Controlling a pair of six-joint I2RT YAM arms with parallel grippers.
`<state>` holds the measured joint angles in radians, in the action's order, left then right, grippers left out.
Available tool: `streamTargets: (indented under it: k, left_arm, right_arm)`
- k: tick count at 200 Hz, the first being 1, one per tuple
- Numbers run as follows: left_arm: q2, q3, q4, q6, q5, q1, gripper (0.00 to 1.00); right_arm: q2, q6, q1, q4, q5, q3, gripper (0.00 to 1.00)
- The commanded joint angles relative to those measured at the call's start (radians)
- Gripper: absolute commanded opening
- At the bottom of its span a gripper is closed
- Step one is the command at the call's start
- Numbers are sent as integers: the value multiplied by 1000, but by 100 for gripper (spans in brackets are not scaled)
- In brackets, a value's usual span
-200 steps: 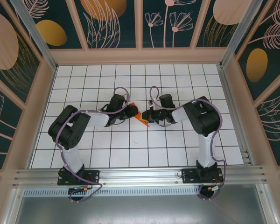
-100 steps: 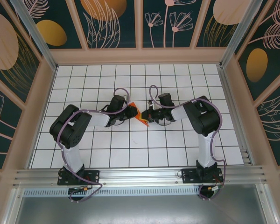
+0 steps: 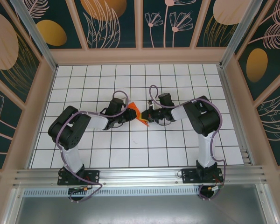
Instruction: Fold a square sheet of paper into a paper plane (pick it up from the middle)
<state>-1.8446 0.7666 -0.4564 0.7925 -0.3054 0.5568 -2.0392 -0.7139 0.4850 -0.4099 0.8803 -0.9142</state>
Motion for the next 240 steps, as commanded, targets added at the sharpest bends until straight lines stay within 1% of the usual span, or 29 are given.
streamTargets:
  k: [1,41,74,127,149,196,240]
  left_arm:
    - [-24,36,56,-8,21,3,21]
    - [-66,96,133,-16,44,3,19]
    - [-89,127,222,-28,84,5,16]
    - [-136,176,365,-65,148,5,15]
    - [-154,194,398,-74,166,5,14]
    - [-166,200,418,-81,169,5,14]
    - [-171,201,413,-79,159,6,14]
  right_arm:
    - [-58,24,-6,94,-147,23,0]
    - [-59,40,-5,106,-148,21,0]
    - [-59,48,-3,114,-149,19,0]
    - [-12,72,-3,124,-122,8,0]
    - [18,100,-3,149,-101,-1,6]
    - [87,165,0,218,-70,-14,15]
    - [101,216,7,289,-79,-34,17]
